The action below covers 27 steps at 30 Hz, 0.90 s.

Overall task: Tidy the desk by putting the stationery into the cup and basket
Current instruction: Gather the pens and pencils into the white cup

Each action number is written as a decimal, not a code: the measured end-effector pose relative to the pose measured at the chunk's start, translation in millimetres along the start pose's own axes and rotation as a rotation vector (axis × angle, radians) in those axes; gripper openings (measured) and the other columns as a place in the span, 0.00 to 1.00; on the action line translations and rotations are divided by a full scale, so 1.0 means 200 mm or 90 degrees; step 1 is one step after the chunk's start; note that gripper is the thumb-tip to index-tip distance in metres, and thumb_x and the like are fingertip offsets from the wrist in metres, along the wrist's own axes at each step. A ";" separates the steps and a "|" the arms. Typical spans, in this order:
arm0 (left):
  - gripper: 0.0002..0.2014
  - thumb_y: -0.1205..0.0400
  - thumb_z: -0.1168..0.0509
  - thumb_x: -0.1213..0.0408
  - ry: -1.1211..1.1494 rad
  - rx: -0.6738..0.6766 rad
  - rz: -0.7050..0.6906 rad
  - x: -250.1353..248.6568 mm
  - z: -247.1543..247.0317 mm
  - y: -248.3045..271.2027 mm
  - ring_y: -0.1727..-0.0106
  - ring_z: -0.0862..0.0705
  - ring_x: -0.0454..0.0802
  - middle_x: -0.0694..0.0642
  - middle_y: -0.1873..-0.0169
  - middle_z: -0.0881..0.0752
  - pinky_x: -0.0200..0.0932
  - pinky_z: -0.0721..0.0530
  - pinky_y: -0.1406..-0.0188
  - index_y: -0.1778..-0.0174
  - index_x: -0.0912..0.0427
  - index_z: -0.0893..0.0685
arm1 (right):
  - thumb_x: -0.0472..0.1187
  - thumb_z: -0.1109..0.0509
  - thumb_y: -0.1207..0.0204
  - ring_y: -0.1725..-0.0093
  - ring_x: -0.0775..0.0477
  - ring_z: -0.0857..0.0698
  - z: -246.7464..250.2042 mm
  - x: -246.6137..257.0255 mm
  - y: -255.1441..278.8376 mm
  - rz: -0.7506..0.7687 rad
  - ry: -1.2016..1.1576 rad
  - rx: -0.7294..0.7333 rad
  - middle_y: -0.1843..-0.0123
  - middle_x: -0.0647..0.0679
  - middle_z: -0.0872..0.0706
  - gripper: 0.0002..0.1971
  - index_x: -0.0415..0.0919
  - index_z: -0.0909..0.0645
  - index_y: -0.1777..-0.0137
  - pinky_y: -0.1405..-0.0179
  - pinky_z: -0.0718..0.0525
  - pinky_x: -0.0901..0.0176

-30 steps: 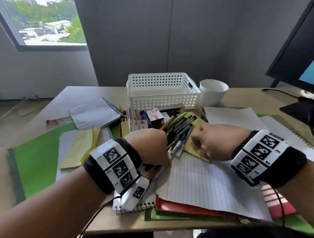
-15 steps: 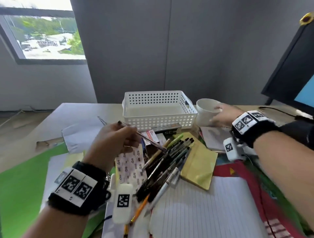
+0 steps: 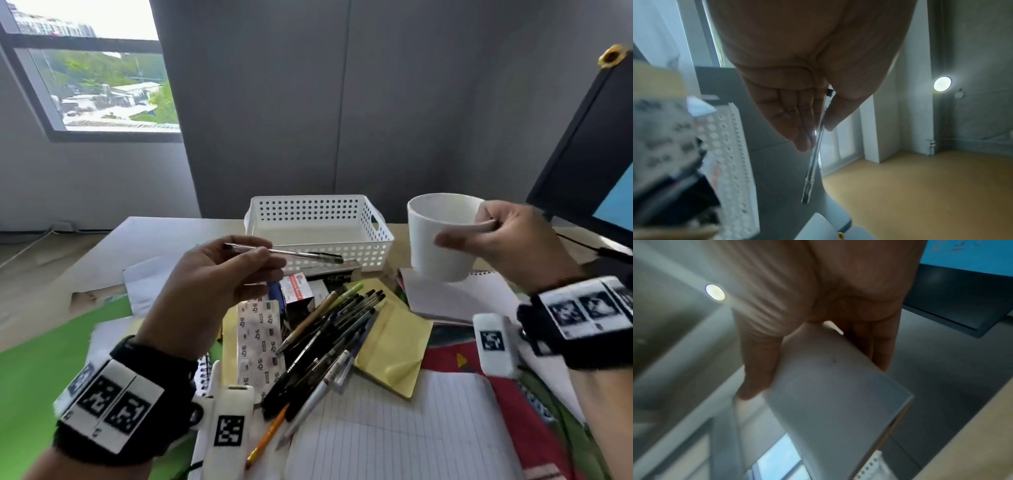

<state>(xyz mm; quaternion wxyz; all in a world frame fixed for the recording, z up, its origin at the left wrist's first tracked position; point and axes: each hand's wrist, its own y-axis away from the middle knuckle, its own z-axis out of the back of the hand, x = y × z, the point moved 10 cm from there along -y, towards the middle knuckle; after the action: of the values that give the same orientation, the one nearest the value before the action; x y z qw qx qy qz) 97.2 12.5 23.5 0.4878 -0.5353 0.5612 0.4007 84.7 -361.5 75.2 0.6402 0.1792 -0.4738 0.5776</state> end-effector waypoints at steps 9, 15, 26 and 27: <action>0.18 0.26 0.26 0.61 -0.128 0.220 0.015 0.06 -0.52 0.14 0.54 0.08 0.51 0.64 0.51 0.06 0.39 0.10 0.60 0.41 0.60 0.14 | 0.30 0.10 0.51 0.37 0.54 0.11 -0.23 0.02 0.59 0.011 -0.211 0.271 0.36 0.55 0.10 0.57 0.59 0.30 0.21 0.45 0.13 0.66; 0.18 0.32 0.16 0.50 -0.456 0.182 -0.032 0.12 -0.36 0.15 0.64 0.18 0.45 0.50 0.65 0.12 0.43 0.18 0.63 0.51 0.49 0.12 | 0.44 0.05 0.57 0.34 0.54 0.12 -0.17 -0.20 0.63 -0.060 -0.381 0.190 0.35 0.55 0.10 0.59 0.57 0.27 0.21 0.44 0.13 0.67; 0.19 0.26 0.27 0.34 -1.161 0.346 -0.016 0.36 -0.41 0.26 0.63 0.17 0.39 0.43 0.64 0.15 0.37 0.26 0.72 0.58 0.46 0.15 | 0.48 0.04 0.62 0.33 0.49 0.12 -0.21 -0.31 0.65 -0.070 -0.466 0.187 0.34 0.51 0.11 0.61 0.63 0.26 0.23 0.43 0.13 0.65; 0.16 0.25 0.27 0.37 -1.159 0.349 -0.022 0.37 -0.41 0.25 0.62 0.16 0.40 0.44 0.64 0.15 0.36 0.27 0.72 0.59 0.47 0.15 | 0.45 0.05 0.57 0.33 0.49 0.12 -0.20 -0.31 0.65 -0.074 -0.470 0.182 0.35 0.51 0.11 0.58 0.63 0.26 0.23 0.44 0.13 0.66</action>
<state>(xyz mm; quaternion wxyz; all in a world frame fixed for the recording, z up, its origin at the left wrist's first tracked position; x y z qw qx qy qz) 40.4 -77.8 -34.8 0.8523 0.1071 0.0322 0.5110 -10.4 -330.3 -37.1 0.4271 0.4885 -0.5759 0.4973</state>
